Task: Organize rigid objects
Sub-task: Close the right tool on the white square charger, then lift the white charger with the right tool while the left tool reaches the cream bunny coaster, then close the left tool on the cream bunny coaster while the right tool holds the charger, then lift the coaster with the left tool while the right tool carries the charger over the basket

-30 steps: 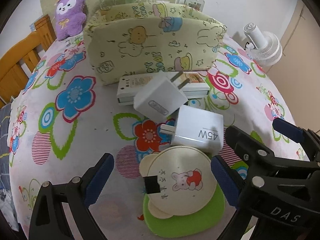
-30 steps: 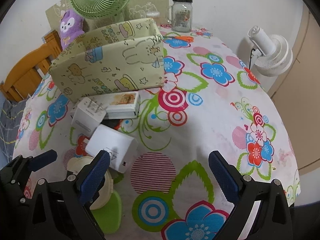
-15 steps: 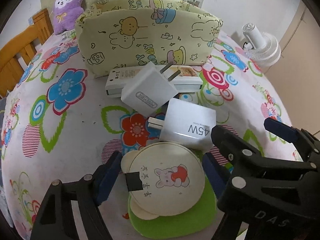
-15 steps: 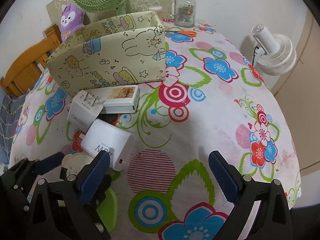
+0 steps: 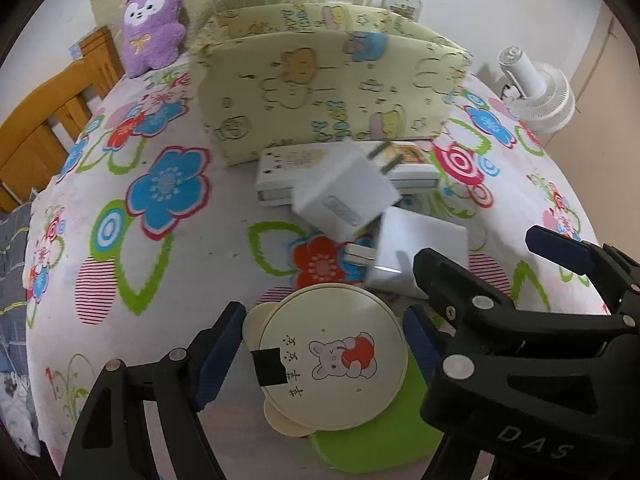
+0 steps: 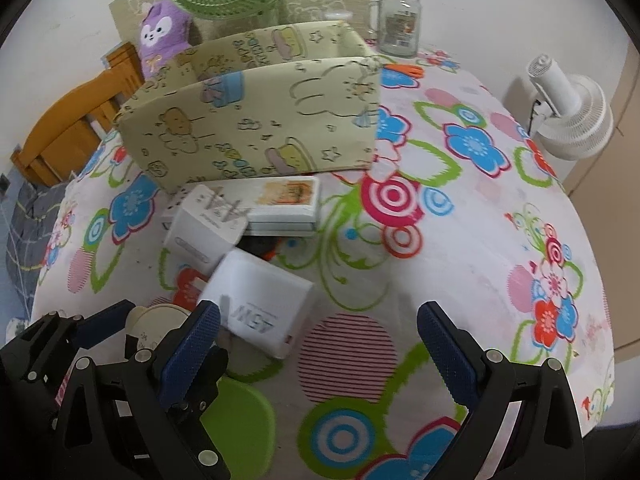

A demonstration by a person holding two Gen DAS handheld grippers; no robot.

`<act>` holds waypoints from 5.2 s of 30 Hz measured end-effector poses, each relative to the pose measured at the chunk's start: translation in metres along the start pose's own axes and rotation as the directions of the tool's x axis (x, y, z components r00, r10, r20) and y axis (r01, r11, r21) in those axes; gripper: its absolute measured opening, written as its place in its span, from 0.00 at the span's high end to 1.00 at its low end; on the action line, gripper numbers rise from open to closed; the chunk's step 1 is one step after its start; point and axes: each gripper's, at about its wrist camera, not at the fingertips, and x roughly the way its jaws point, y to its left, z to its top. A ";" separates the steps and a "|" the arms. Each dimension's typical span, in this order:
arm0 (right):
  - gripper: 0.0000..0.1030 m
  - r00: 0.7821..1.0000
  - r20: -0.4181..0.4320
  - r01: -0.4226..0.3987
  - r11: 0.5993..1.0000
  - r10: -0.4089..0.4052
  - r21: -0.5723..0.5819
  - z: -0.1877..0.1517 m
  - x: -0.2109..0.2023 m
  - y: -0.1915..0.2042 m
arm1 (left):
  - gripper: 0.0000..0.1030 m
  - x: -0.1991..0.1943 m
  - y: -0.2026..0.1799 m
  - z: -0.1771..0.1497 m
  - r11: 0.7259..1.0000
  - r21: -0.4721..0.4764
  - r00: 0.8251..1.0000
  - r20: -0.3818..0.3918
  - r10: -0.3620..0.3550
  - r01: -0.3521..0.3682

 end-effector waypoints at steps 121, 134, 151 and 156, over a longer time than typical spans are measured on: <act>0.21 0.999 0.024 0.041 0.990 -0.044 0.132 0.026 -0.034 -0.001 | 0.22 -0.033 0.013 0.034 0.999 -0.002 0.996 0.077 0.049 -0.049; 0.21 0.998 0.051 0.036 0.994 -0.041 0.106 0.038 -0.042 0.000 | 0.27 -0.030 0.013 0.044 0.999 -0.043 0.996 0.087 0.029 -0.025; 0.21 1.000 0.001 0.028 0.997 -0.028 0.075 0.054 0.011 0.011 | 0.17 0.022 0.050 0.050 0.999 -0.049 0.999 0.036 0.021 -0.020; 0.21 0.999 -0.019 0.047 0.996 -0.046 0.079 0.054 0.020 0.010 | 0.14 0.033 0.059 0.054 0.999 -0.051 1.000 0.024 0.019 -0.018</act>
